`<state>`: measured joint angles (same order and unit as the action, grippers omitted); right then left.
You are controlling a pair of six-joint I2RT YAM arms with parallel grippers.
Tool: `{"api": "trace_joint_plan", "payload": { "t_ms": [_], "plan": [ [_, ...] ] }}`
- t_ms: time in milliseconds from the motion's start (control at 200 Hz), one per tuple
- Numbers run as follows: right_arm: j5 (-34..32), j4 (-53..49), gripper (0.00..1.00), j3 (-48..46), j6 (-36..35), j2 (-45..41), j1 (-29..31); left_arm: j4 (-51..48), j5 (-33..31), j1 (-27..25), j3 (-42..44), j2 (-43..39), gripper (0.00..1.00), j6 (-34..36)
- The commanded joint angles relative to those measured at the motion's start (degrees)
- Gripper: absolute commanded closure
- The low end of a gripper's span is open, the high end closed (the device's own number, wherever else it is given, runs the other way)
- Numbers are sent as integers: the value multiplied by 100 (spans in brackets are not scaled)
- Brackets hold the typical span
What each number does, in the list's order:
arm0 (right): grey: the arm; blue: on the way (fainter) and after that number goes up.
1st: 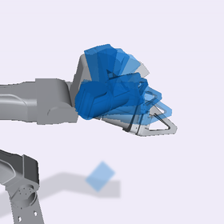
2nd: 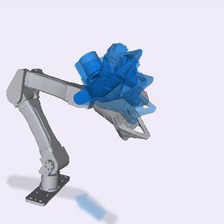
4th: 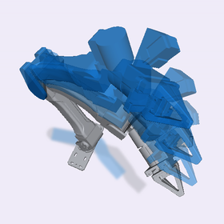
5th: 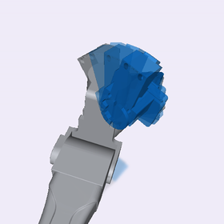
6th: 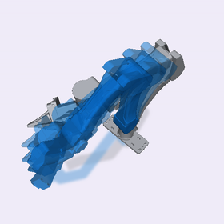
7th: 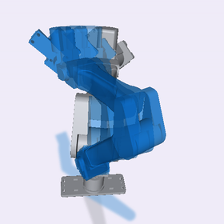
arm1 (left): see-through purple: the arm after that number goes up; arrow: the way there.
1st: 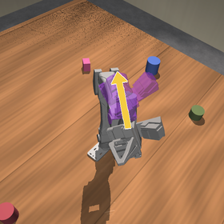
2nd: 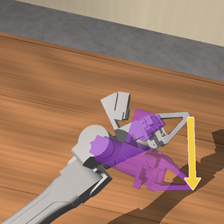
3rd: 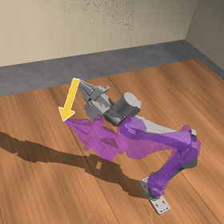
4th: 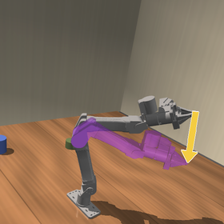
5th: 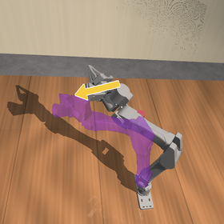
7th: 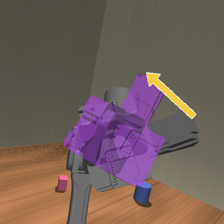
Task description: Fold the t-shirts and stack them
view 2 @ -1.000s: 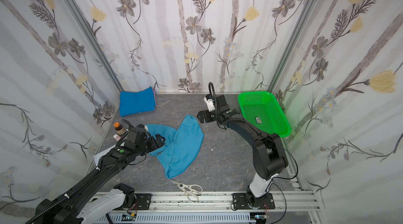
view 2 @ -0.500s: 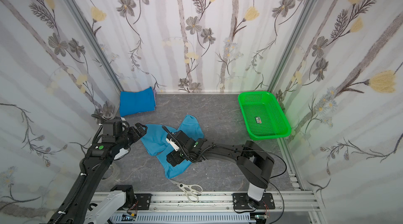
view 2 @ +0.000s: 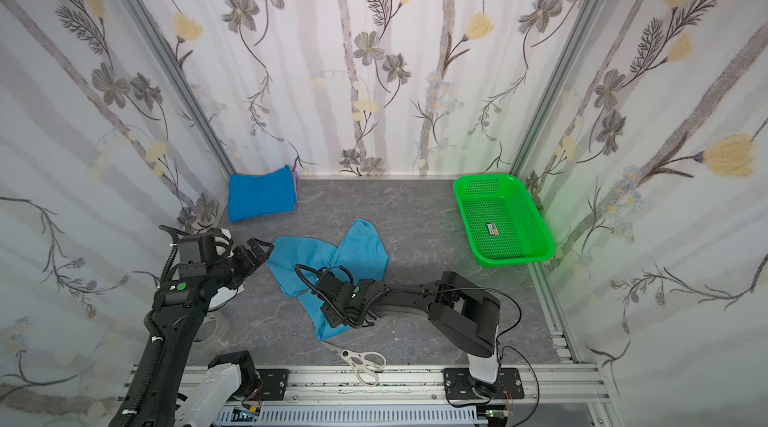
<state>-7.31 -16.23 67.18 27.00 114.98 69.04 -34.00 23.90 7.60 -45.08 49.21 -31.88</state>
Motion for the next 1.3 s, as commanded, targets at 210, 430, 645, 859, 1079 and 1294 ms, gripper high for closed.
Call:
{"api": "trace_joint_plan", "payload": {
  "t_ms": [210, 430, 645, 859, 1079, 1294],
  "plan": [
    [-637, 289, 100, -1171, 240, -1510, -626, 233, 308, 4, 34, 36, 0, 9],
    [-1626, 236, 100, -3101, 1151, -3298, -1066, 395, 383, -4, 45, 264, 0, -19],
    [-2262, -242, 70, -4528, 2727, -5048, -1149, 979, 249, -679, 227, 751, 0, -268],
    [-1620, 438, 37, -4356, 1074, -5785, -1156, 1191, -299, -1872, 330, 1380, 0, -460],
    [9, 1270, 36, -3413, -434, -4298, -293, 1146, -791, -2151, 821, 1234, 0, -634],
    [85, 416, 42, -1219, -360, -1482, 673, 743, -1295, -1848, 799, 850, 0, -704]
  ]
}}
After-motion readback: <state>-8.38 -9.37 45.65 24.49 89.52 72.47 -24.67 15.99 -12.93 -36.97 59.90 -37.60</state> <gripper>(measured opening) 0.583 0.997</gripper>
